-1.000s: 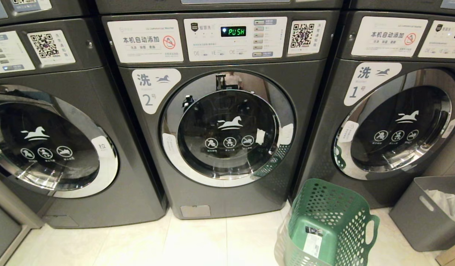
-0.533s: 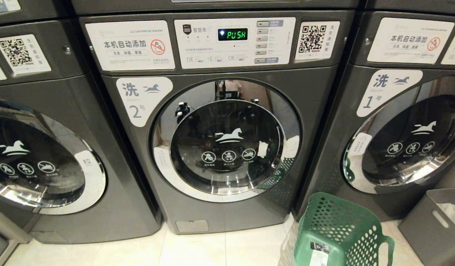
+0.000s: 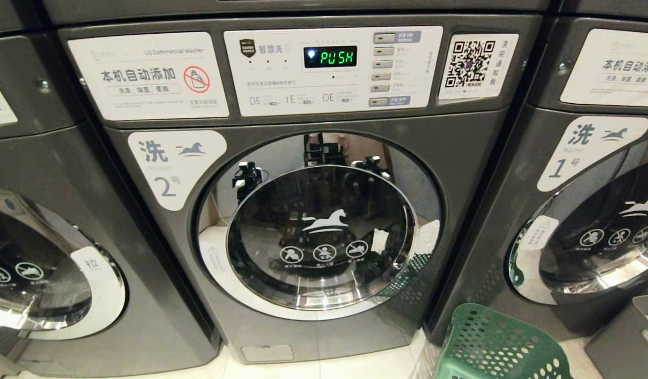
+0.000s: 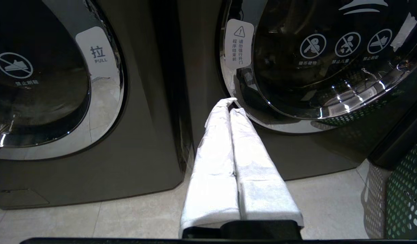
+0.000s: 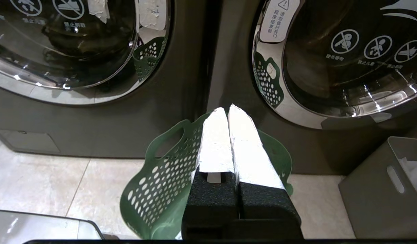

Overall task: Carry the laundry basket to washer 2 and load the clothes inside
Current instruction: Press the washing machine switch

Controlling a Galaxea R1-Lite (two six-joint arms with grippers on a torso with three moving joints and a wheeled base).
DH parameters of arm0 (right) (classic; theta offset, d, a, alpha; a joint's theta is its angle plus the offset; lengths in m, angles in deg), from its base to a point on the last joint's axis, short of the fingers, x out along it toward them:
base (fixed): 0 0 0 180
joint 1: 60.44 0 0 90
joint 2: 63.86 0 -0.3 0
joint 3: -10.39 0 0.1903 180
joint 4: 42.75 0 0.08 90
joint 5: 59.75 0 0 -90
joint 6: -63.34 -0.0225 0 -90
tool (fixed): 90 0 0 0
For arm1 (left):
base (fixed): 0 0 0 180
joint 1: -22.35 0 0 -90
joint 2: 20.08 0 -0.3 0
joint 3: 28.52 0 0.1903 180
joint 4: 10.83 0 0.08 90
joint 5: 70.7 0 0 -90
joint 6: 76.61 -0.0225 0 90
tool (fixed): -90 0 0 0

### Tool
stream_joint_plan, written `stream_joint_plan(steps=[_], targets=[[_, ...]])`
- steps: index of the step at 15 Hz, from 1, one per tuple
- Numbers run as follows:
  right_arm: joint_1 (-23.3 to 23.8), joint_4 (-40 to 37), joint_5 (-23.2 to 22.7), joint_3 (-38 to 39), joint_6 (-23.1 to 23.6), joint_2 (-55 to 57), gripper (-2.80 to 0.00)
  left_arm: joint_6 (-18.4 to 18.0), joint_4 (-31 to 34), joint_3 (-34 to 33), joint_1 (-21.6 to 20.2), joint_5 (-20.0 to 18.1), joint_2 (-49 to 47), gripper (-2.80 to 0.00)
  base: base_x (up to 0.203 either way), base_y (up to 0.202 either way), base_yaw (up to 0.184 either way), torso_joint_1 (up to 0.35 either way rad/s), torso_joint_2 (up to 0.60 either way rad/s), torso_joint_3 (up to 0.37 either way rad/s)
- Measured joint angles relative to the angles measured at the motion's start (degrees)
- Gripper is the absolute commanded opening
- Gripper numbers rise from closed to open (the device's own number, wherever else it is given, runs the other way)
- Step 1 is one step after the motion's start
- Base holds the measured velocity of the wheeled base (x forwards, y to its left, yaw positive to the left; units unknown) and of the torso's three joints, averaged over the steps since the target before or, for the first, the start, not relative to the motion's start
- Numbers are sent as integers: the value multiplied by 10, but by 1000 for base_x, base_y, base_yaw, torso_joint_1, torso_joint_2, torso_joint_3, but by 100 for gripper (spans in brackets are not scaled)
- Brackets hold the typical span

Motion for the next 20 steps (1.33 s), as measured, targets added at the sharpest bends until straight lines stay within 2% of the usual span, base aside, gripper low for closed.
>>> stream_joint_plan(steps=[4,20], targets=[[0,17,0,5,5,0,-280,0,1,0,0,0,0,-280,0,0,0,7,-47,-41],[0,39,0,15,15,0,-280,0,0,0,0,0,0,-280,0,0,0,143,-447,-308]])
